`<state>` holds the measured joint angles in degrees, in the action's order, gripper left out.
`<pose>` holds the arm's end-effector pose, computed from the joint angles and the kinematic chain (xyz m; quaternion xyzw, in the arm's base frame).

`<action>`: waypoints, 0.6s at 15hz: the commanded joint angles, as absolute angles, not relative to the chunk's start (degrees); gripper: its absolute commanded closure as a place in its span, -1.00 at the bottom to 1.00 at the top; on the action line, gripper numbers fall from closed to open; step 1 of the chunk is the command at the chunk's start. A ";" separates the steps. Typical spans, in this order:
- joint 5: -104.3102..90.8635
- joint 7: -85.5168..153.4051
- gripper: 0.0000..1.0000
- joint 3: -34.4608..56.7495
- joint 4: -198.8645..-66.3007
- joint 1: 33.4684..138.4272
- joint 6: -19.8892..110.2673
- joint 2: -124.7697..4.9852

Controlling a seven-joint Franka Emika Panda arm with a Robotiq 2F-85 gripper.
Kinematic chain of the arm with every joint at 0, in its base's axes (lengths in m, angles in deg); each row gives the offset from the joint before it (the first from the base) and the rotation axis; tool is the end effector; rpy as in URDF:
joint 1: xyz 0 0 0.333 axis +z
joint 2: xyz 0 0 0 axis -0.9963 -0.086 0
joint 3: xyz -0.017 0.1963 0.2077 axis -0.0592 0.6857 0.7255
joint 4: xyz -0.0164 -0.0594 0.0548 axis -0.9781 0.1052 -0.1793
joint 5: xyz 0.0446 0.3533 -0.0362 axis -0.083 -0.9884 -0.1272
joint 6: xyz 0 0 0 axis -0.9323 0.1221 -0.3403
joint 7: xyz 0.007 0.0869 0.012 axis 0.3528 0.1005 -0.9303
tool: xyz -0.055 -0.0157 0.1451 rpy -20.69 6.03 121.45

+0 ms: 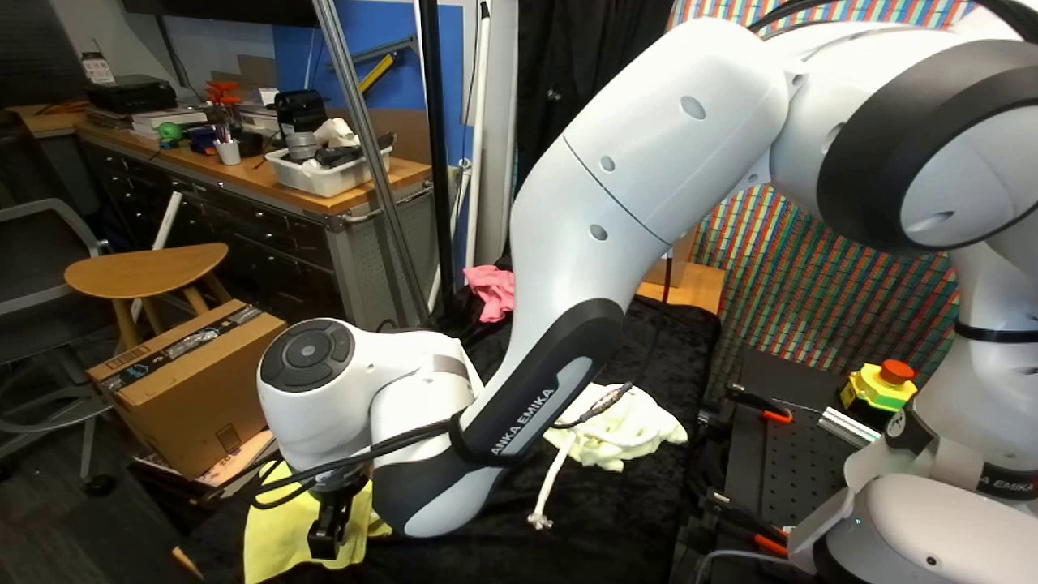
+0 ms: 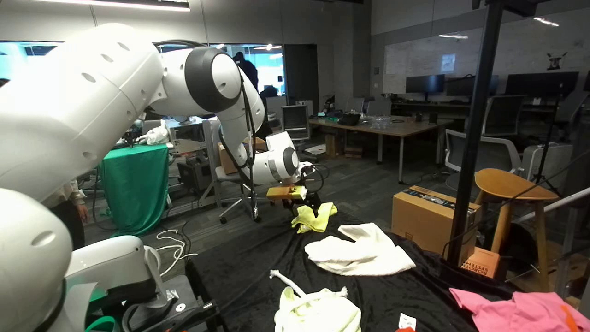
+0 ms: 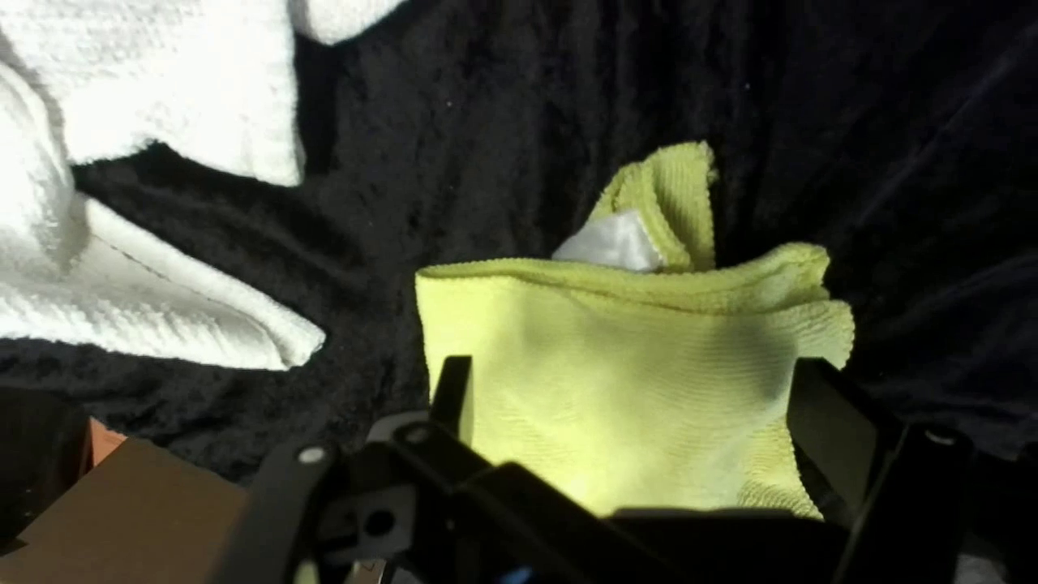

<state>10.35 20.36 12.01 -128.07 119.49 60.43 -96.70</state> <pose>0.5726 0.3518 0.0786 0.9538 0.2662 0.1158 0.0773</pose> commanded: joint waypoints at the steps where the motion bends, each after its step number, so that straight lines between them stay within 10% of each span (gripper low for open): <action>1: 10.33 19.74 -1.00 11.25 -131.73 120.36 60.00 -93.51; 9: 10.25 19.81 -1.00 11.58 -132.10 120.35 60.52 -93.74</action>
